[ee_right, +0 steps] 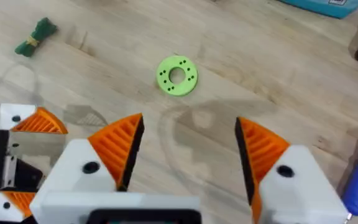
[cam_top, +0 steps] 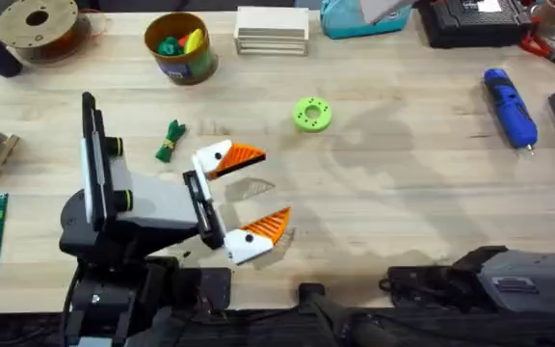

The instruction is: Pick up the gripper from the table and insert it into the empty holder that is missing its gripper. Then pick up a screw, insert it into the mounting hole, and use the screwdriver to tighten it. Finally, clean up the table by picking up the vegetable and placing it into the bucket.

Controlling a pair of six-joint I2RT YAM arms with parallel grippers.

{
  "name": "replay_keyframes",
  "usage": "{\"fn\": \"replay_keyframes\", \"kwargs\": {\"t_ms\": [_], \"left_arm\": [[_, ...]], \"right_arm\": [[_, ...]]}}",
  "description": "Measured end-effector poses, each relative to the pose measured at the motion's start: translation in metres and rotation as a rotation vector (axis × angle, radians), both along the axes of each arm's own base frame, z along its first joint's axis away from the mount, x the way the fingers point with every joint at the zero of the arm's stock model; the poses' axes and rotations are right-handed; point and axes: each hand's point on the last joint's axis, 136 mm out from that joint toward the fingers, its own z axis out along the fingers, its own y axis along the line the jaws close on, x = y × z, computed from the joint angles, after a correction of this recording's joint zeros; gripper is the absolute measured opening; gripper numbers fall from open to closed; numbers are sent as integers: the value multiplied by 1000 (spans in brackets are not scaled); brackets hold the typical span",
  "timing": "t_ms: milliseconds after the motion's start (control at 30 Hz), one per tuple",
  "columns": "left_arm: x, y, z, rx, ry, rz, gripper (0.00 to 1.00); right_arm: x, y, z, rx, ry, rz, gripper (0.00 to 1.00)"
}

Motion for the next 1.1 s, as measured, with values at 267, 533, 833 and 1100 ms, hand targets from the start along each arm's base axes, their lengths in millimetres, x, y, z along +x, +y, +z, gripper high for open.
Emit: {"fn": "replay_keyframes", "kwargs": {"t_ms": [267, 533, 833, 1100], "left_arm": [[0, 0, 0, 3, -7, -1, 319], [0, 0, 0, 3, -8, -1, 5], [0, 0, 0, 3, -8, -1, 4], [0, 0, 0, 4, -8, 0, 4]], "right_arm": [[-27, -27, 8, -47, 6, -41, 855], [-48, -72, 19, -41, 2, -170, 855], [-90, -140, 18, -20, -91, -410, 981], [-84, -171, -32, -36, -68, -477, 990]]}}
